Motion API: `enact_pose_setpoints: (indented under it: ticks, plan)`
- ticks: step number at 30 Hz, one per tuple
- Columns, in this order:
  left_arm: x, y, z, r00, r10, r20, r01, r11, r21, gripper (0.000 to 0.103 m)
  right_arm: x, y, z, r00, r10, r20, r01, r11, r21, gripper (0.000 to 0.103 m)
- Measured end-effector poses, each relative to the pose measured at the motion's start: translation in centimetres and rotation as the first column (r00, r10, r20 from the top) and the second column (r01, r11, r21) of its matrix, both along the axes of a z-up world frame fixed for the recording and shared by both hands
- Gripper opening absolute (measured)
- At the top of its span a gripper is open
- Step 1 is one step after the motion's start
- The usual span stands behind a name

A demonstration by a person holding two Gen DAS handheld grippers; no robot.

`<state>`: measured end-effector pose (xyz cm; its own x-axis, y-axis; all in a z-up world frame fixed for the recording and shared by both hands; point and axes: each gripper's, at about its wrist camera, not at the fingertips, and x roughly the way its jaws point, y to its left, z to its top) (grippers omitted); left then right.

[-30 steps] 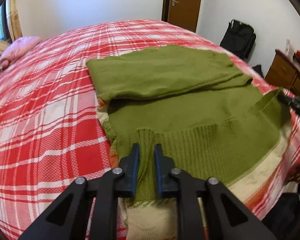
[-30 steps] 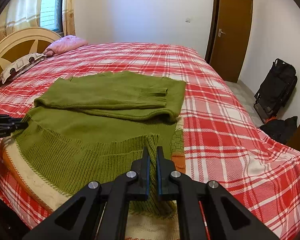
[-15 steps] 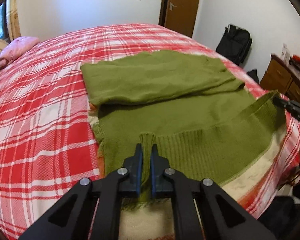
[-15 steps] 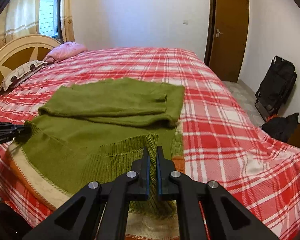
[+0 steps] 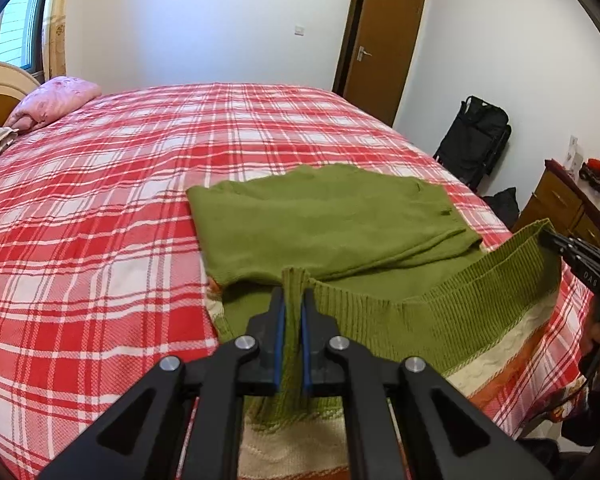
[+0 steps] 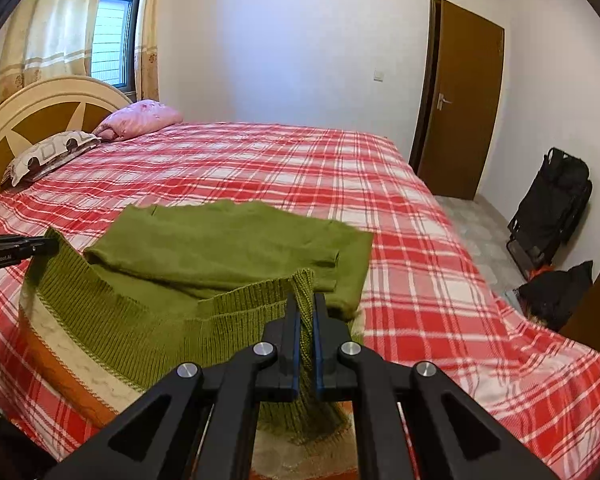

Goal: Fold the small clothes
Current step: 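Lift the folded edge with both grippers and fold it toward the collar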

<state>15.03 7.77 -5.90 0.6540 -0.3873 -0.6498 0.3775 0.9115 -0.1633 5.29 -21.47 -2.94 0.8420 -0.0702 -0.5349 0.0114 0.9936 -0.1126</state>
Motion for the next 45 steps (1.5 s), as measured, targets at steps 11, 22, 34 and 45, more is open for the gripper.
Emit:
enact_pose_setpoints:
  ticks: [11,22,34,45]
  plan:
    - [6.4,0.6,4.6,0.987,0.143,0.075,-0.143,0.990,-0.006,0.007,8.0,-0.3,2.8,0.999,0.020,0.033,-0.018,0.998,-0.052,0.004]
    - [6.2,1.3,-0.3,0.997,0.026,-0.072,-0.021,0.997,0.075,0.066,6.2,0.8,0.5,0.999,0.044,0.005,-0.043,0.995,-0.089,0.004]
    - [4.8,-0.8,-5.8,0.989,0.039,-0.141,-0.019,0.990,0.141,0.010,5.4,0.5,-0.7,1.000,0.010,-0.026,-0.011,0.999,-0.045,0.004]
    - [3.4,-0.1,-0.2,1.000,0.003,-0.022,-0.002,0.999,0.047,0.008,5.7,0.0,1.4,1.000,0.005,0.031,-0.003,0.999,-0.047,0.004]
